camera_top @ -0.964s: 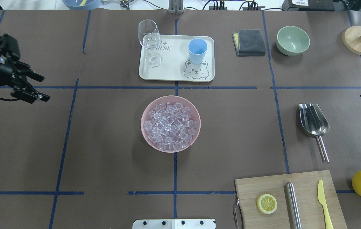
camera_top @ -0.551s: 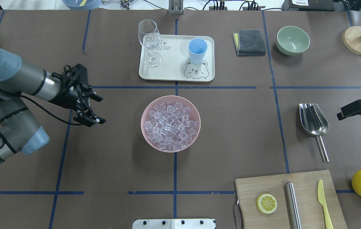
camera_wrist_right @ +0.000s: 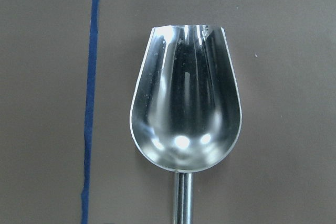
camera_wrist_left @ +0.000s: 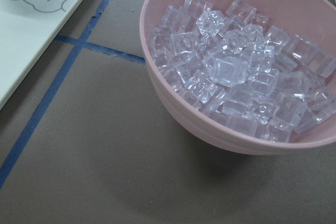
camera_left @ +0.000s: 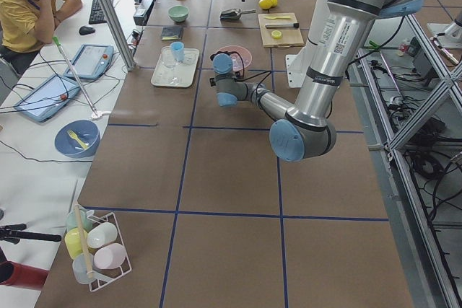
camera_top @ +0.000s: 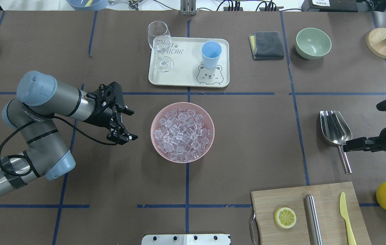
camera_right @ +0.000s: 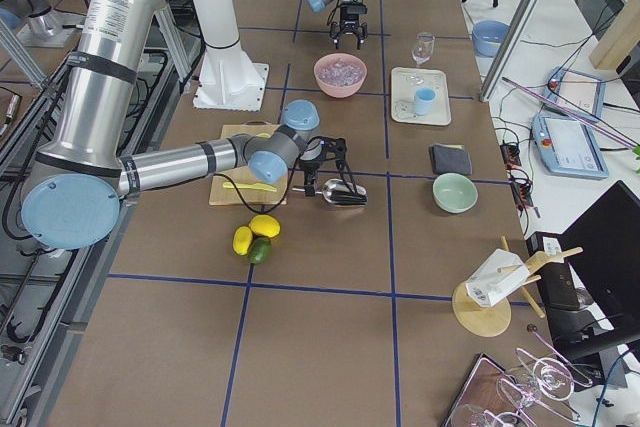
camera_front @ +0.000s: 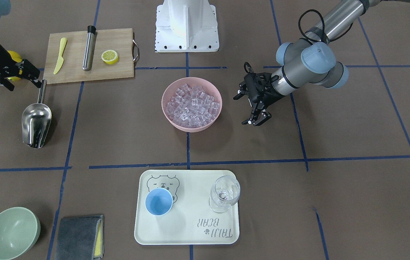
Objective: Put ice in cup with scoop
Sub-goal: 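Grasp the metal scoop handle with the right gripper and lift it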
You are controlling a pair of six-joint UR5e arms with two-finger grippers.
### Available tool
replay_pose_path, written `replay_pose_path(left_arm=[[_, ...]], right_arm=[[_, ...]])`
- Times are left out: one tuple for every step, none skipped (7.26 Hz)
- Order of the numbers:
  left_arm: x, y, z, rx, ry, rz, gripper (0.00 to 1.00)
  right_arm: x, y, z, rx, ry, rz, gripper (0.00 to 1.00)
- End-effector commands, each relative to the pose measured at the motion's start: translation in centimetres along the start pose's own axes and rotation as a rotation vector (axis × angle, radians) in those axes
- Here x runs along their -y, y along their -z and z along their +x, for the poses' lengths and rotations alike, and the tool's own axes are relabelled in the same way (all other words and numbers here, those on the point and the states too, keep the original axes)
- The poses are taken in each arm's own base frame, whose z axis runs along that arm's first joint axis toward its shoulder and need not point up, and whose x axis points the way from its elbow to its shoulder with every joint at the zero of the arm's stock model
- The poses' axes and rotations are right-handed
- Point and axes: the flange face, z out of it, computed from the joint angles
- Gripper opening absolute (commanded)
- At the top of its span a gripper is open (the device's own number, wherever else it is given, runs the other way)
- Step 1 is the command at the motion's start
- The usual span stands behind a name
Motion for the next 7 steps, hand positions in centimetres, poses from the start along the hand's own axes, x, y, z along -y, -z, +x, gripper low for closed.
replay_pose_path(left_arm=[[0.1,-0.1,0.0,0.000,-0.001,0.001,1.00],[0.1,0.0,0.1,0.000,-0.002,0.002,1.00],[0.1,0.1,0.1,0.000,0.001,0.002,1.00],[0.0,0.1,0.1,0.000,0.002,0.001,1.00],[0.0,0.1,0.1,0.000,0.002,0.001,1.00],[-0.1,0.0,0.1,0.000,0.003,-0.001,1.00],[-0.2,0.1,0.0,0.002,0.004,-0.002,1.00]], right_arm=[[-2.2,-2.7,-1.7,-0.044,-0.005,0.021,1.00],[-2.9,-3.6,-2.3,-0.065,0.017,0.031,1.00],[-3.5,-4.9,-2.0,-0.094,0.033,0.028,1.00],[-3.8,-5.7,-1.8,-0.103,0.038,0.016,0.88],[-4.0,-6.2,-1.7,-0.110,0.042,0.009,0.69],[-4.4,-6.7,-1.8,-0.115,0.051,0.005,0.52],[-4.4,-6.7,-1.9,-0.114,0.051,0.003,0.15]])
